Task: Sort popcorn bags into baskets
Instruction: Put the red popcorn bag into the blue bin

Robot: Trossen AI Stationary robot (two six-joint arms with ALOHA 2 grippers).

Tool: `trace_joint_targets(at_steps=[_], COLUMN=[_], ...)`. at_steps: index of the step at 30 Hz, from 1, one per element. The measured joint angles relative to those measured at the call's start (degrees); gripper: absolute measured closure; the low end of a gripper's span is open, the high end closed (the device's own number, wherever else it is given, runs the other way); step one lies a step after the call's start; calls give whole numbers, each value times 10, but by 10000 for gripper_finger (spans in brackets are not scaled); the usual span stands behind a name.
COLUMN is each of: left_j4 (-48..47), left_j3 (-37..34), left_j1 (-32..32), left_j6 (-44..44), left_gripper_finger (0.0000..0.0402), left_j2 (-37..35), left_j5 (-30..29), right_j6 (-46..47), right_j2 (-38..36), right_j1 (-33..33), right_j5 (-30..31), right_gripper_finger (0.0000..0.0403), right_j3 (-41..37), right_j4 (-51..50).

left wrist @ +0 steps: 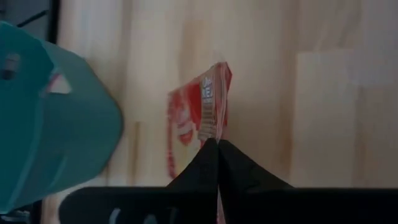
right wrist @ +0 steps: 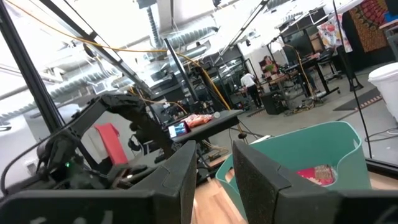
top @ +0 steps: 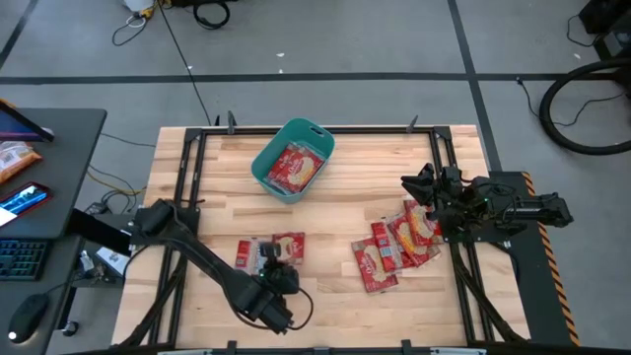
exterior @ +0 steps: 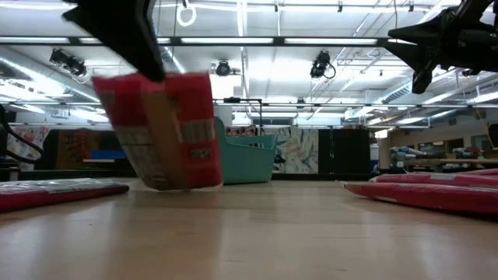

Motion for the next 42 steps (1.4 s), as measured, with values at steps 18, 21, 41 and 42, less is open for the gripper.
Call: trace_joint_targets(at_steps=[18,21,41,42], left_j4=[-4,16,229,240], left_j3=[0,0,0,0], left_j1=[46,63,224,234], left_j6=[100,142,472,485], left_gripper_finger=[401,401,401,401], left_j2=[-77,-92,-140,-141], left_j5=[-39,-38,97,111], right_j6=[0,0,0,0], right_j2=[0,0,0,0], right_j1=[0,0,0,0], right_j5=[0,0,0,0], right_gripper_finger=[291,291,291,291], right_j3=[0,0,0,0], right_j4=[0,0,0,0])
